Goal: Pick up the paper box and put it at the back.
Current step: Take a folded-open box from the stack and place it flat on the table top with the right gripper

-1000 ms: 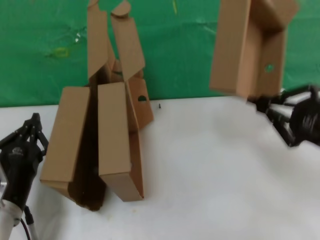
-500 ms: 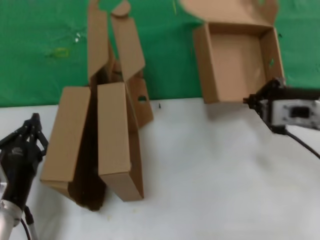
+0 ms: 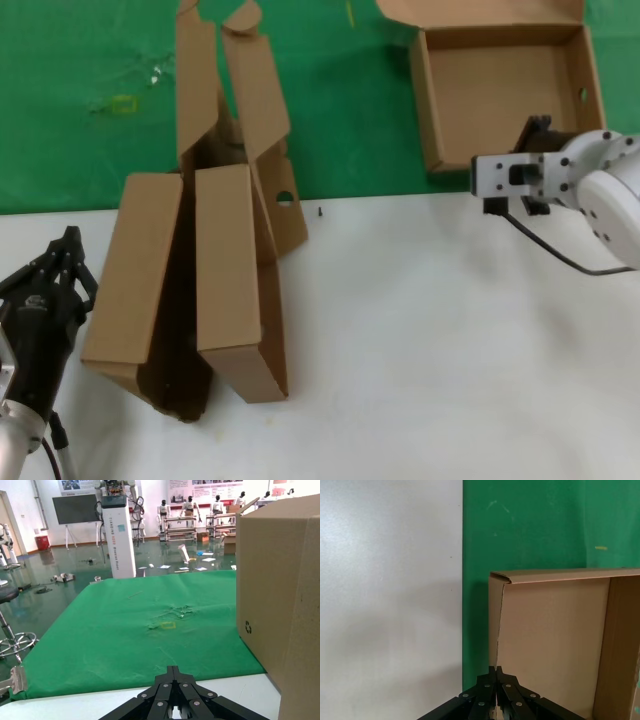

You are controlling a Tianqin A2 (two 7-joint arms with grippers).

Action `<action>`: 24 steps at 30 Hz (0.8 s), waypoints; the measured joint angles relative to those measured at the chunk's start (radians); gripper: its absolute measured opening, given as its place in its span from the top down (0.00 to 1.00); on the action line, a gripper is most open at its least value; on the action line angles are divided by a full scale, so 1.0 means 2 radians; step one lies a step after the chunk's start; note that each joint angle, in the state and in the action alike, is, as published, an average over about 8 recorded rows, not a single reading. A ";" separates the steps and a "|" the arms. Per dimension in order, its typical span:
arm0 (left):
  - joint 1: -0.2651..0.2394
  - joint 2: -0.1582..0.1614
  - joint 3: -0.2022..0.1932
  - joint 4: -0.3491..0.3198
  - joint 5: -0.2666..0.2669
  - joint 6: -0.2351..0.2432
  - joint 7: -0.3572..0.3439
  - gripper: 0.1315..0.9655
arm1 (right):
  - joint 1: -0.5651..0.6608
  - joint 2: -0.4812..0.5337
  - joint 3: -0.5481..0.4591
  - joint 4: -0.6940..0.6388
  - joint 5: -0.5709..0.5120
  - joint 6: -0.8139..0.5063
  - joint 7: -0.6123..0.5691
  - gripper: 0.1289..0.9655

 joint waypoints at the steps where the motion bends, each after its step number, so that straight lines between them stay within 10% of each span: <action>1: 0.000 0.000 0.000 0.000 0.000 0.000 0.000 0.99 | 0.000 -0.006 0.003 -0.003 -0.007 -0.002 -0.001 0.98; 24: 0.000 0.000 0.000 0.000 0.000 0.000 0.000 0.99 | -0.003 -0.100 0.030 -0.025 -0.062 -0.036 -0.030 0.98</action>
